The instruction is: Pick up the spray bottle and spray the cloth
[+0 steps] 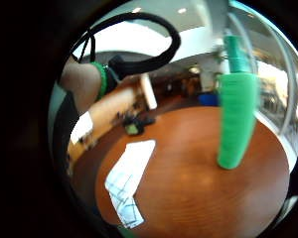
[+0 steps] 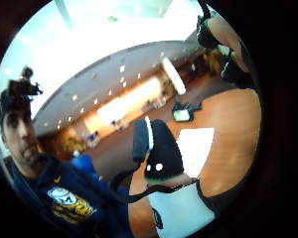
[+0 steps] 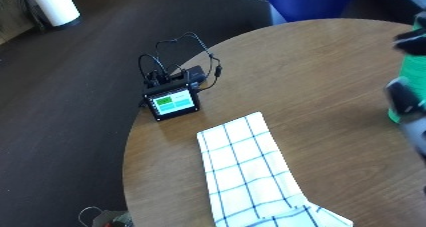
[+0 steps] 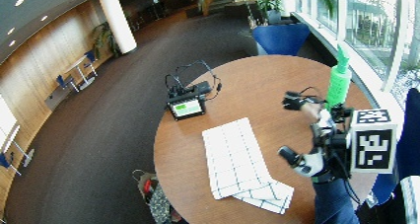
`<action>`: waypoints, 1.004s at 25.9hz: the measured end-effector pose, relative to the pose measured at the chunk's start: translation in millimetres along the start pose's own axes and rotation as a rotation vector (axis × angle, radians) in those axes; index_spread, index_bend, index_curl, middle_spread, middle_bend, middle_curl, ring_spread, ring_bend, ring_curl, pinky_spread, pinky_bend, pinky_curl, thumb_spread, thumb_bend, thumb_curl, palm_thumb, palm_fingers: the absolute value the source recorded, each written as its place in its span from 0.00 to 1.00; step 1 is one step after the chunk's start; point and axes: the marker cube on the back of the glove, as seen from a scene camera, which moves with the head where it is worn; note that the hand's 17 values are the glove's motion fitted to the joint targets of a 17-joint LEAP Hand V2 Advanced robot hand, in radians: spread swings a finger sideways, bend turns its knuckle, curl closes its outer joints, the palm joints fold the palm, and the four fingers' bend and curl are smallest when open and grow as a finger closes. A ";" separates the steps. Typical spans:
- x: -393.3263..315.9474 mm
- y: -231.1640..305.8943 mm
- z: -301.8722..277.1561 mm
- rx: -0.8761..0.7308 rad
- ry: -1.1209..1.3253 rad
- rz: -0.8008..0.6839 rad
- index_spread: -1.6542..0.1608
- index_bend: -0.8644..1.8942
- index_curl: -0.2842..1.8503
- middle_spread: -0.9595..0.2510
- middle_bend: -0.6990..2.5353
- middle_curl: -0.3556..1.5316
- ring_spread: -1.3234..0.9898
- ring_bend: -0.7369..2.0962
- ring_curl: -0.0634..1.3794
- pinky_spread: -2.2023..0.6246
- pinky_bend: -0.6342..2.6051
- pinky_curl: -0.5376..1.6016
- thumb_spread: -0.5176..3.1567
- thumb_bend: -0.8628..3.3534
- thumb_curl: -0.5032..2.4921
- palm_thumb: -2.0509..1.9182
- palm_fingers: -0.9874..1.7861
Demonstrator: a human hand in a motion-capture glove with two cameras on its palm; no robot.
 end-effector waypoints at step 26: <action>248.8 15.0 -48.1 0.164 -0.014 0.940 0.73 0.37 0.17 0.65 0.39 0.41 0.48 0.50 0.31 0.80 0.33 0.41 0.40 0.22 0.32 0.74 0.73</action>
